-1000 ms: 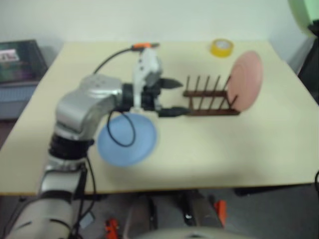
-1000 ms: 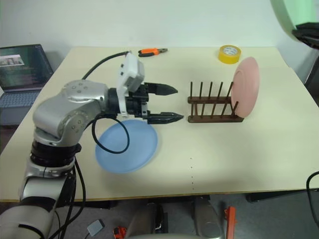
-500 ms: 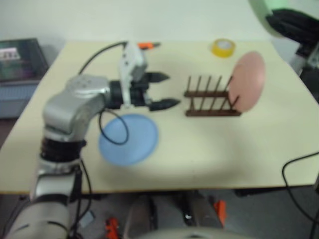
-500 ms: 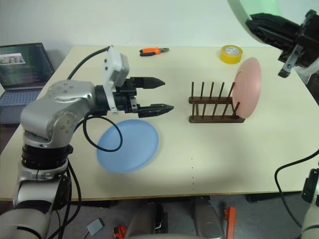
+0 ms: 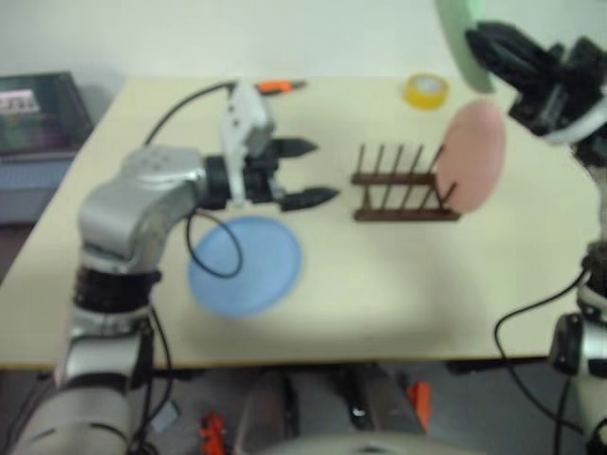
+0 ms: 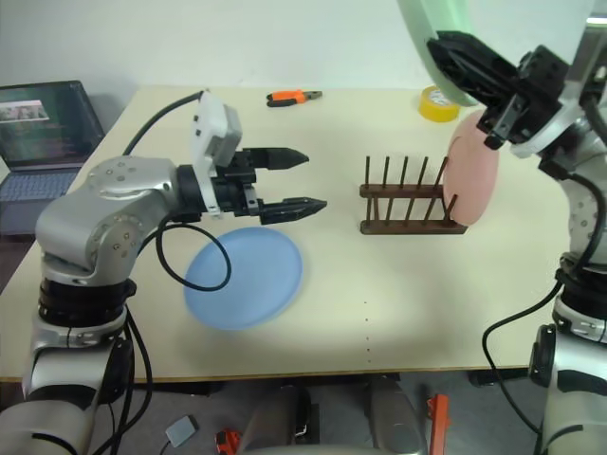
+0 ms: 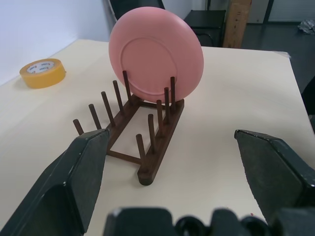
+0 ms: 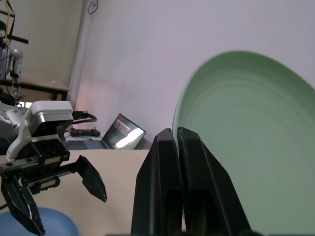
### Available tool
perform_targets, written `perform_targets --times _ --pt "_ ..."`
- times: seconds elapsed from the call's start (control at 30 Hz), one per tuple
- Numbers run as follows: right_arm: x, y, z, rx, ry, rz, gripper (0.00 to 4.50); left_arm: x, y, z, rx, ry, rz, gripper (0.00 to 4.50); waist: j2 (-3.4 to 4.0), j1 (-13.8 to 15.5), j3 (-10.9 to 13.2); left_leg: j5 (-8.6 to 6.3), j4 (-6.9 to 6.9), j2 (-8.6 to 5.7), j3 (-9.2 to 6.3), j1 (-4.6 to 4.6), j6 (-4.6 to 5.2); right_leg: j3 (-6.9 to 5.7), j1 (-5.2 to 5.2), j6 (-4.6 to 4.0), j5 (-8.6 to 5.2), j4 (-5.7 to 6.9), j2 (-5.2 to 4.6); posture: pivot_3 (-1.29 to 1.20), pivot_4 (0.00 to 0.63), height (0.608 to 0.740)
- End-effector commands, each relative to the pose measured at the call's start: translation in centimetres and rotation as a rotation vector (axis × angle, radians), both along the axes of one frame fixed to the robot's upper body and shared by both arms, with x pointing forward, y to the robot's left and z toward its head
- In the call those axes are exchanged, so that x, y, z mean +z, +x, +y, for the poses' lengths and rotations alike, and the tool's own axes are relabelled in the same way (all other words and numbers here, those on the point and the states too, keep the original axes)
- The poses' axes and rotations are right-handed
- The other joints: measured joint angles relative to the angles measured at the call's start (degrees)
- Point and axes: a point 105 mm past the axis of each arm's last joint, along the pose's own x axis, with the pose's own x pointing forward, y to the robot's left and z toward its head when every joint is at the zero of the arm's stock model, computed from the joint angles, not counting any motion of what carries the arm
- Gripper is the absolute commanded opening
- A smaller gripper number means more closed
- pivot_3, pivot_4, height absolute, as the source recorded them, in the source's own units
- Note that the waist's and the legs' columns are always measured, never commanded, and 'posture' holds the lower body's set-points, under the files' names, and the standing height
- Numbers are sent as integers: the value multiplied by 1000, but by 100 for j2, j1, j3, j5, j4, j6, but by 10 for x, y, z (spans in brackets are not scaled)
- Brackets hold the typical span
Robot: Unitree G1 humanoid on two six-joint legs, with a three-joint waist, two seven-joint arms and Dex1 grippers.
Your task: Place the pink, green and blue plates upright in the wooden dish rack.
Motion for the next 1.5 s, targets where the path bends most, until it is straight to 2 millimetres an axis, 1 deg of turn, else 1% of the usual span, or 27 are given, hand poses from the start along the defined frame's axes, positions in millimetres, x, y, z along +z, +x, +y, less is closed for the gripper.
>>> perform_targets --times 0.03,0.2,0.27,0.33,0.43,0.7,0.93,1.07,1.2,1.5 --pt "10 -11 5 26 35 -36 20 13 -4 2 0 -15 -61 4500 0 0 0 0 -1 1 0 0 0 0 -1 0 0 0 0 0 150 740" --pt "7 -10 13 76 134 26 20 12 -5 0 -7 -15 -61 4500 0 -1 0 0 -6 2 0 1 0 -1 -2 0 0 0 0 0 150 740" --pt "6 -10 14 85 161 46 20 12 -5 0 -8 -15 -60 4500 0 5 0 0 -8 28 1 0 0 -3 -3 -1 -1 -1 2 0 150 740" --pt "3 -7 14 105 237 99 20 12 -6 0 -10 -16 -60 4500 0 11 0 0 -9 36 8 -1 0 -4 -3 -1 -1 -5 6 0 150 740" --pt "-4 -3 14 109 282 153 20 13 -6 -1 -13 -15 -62 4500 0 17 0 0 -11 45 11 -1 0 -4 -4 -2 -1 -7 13 0 150 740" --pt "-17 0 14 100 325 231 20 20 -8 -5 -25 -42 -89 4500 0 18 0 0 -20 58 17 -4 0 -1 -14 -6 -3 -8 27 0 150 740" --pt "-28 4 12 88 352 291 20 19 -9 -7 -32 -43 -88 4500 0 16 0 0 -33 62 23 -4 -1 5 -23 -10 -5 -9 33 0 150 740" --pt "-38 9 8 82 377 338 20 18 -10 -8 -35 -42 -86 4500 0 17 0 0 -41 63 22 -4 -1 4 -25 -12 -6 -12 35 0 150 740" --pt "-40 14 3 73 414 363 20 18 -10 -7 -36 -41 -85 4500 0 15 0 0 -46 63 30 -10 -1 12 -38 -12 -6 -11 36 0 150 740" --pt "-52 20 -1 49 435 409 20 18 -11 -7 -34 -36 -82 4500 0 15 0 0 -48 65 28 -17 -1 11 -44 -12 -6 -12 40 0 150 740"
